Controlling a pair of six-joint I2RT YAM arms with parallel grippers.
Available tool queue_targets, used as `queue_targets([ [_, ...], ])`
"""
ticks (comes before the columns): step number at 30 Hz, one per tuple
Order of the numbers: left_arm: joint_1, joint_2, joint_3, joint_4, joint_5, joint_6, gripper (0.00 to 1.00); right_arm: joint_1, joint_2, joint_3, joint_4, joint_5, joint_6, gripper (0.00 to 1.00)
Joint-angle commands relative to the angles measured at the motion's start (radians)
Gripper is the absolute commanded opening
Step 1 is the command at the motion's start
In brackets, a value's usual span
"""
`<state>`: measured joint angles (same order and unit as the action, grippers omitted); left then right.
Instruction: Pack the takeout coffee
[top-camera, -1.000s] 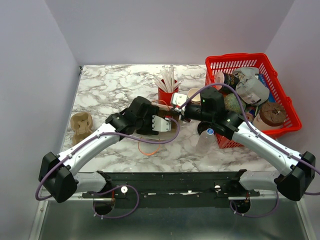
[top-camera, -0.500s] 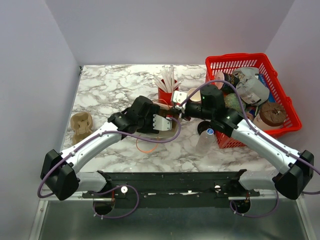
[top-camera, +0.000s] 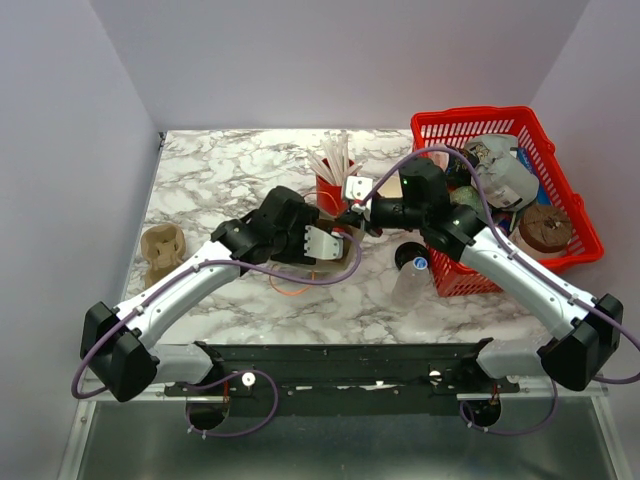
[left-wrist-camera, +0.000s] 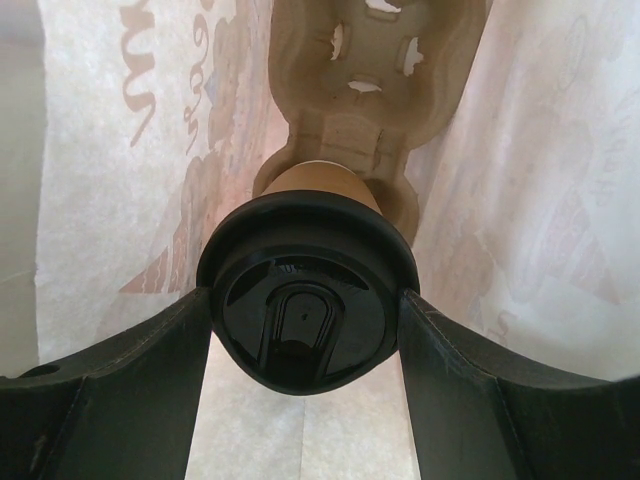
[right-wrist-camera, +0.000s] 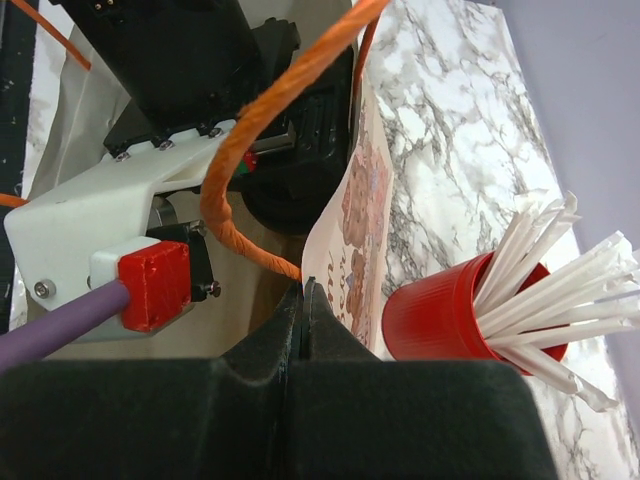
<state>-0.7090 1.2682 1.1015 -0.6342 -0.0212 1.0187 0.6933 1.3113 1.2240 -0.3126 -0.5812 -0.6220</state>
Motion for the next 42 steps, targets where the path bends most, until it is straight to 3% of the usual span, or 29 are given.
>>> queue_targets([
  [1, -0.003, -0.009, 0.003, -0.018, 0.020, 0.072, 0.00, 0.002, 0.026, 0.043, -0.037, -0.115, 0.004, 0.00],
  [10, -0.004, -0.061, -0.092, 0.005, -0.005, 0.236, 0.00, 0.002, 0.020, 0.048, -0.043, -0.127, -0.093, 0.00],
  [23, -0.003, 0.000, -0.118, 0.073, -0.043, 0.104, 0.00, 0.003, 0.016, 0.048, -0.052, -0.157, -0.133, 0.00],
  [42, 0.006, 0.005, -0.103, 0.047, -0.034, 0.080, 0.00, 0.002, 0.037, 0.060, -0.063, -0.164, -0.128, 0.00],
])
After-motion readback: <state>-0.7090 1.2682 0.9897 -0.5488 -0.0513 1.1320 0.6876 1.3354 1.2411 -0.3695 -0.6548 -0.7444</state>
